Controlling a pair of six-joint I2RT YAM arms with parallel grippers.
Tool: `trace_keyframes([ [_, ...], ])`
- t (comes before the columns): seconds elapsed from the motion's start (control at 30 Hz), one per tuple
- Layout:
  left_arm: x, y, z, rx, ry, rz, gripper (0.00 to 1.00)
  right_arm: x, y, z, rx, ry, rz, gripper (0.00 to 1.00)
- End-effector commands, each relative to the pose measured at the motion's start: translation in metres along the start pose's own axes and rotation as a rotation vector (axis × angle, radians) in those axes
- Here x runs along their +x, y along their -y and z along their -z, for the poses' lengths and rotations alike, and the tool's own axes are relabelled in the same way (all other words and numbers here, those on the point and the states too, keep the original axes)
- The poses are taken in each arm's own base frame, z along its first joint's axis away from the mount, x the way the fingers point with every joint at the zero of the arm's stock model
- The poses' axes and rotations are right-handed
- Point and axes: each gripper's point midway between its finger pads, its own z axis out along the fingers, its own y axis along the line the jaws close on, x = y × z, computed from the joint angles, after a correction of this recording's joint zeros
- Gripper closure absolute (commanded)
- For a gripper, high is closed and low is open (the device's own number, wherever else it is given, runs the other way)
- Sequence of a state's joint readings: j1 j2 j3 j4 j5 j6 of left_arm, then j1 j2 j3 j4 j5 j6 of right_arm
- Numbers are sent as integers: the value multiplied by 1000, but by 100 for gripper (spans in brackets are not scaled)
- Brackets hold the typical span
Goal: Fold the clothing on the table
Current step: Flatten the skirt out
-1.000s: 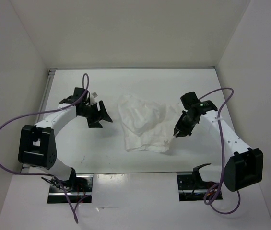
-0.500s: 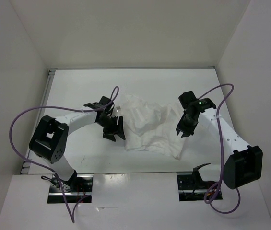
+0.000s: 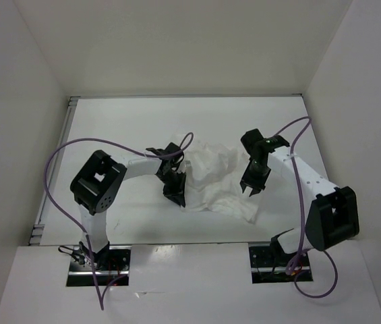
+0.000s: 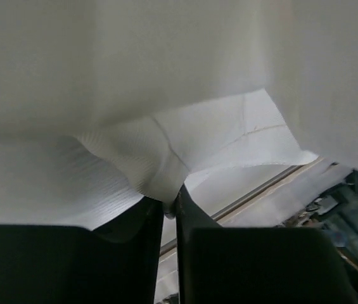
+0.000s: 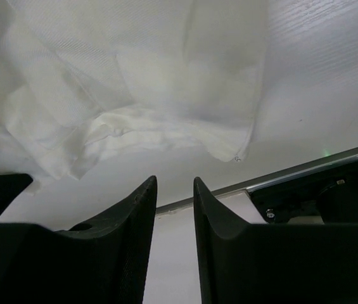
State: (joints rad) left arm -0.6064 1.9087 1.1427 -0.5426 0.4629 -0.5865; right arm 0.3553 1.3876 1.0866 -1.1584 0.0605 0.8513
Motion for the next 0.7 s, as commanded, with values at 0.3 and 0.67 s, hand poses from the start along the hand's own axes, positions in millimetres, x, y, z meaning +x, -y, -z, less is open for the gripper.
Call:
trace_keyframes([
  [0.3,-53,-67,20,-244,167,116,100,-31,-48,-88,97,-41,137,65],
  [0.67,-102,-92,75,-231,319,229,100,-120,-140,-99,-13,152,255,69],
])
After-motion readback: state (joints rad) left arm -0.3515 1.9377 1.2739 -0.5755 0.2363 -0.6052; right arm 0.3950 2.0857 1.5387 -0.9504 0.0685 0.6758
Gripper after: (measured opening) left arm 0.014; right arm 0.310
